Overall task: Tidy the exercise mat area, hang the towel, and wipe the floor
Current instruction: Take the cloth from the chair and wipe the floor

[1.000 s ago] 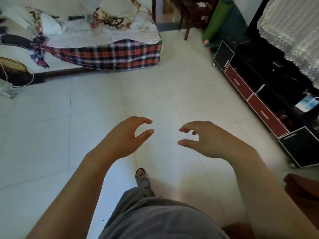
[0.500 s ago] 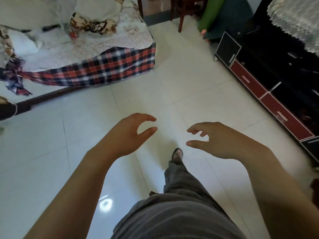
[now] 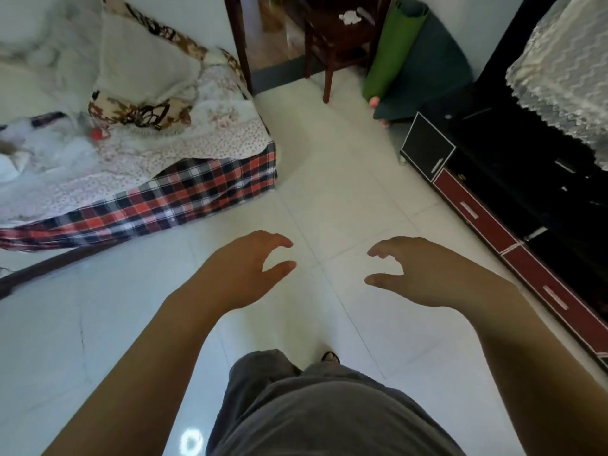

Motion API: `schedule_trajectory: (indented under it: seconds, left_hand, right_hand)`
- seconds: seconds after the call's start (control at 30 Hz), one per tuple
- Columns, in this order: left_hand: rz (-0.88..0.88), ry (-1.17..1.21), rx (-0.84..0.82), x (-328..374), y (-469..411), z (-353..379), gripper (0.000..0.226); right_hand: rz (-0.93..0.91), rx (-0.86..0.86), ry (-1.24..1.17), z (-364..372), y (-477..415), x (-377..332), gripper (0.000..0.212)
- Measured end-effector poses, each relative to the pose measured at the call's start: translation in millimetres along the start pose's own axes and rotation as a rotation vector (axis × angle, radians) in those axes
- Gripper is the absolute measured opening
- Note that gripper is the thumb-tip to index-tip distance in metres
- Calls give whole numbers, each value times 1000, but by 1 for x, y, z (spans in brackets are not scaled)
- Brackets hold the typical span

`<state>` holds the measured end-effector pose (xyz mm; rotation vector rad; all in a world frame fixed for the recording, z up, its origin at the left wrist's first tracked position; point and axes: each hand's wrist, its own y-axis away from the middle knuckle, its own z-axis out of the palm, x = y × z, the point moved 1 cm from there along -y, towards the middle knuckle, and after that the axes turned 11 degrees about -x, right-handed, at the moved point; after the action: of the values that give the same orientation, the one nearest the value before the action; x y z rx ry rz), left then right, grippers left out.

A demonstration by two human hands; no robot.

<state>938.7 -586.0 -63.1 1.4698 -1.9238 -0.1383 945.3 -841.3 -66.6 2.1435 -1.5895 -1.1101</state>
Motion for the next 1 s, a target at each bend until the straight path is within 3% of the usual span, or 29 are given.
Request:
schedule_trajectory:
  seconds: [0.17, 0.33, 0.53, 0.67, 0.8, 1.0]
  left_hand:
    - [-144, 100, 39, -46, -61, -44, 45]
    - [-189, 121, 139, -107, -155, -132, 44]
    - [-26, 77, 165, -135, -289, -271, 40]
    - [83, 8, 201, -140, -382, -341, 29]
    - [200, -18, 107, -128, -478, -387, 50]
    - [309, -81, -36, -104, -640, -450, 34]
  right_hand:
    - [-161, -59, -81, -69, -104, -37, 47]
    - [-257, 19, -10, -169, -228, -70, 45]
    - [-229, 200, -125, -286, -322, -71, 31]
    - [-140, 283, -175, -347, -377, -52, 34]
    - [-40, 314, -290, -388, -427, -15, 42]
    - [95, 278, -352, -466, -518, 68, 29]
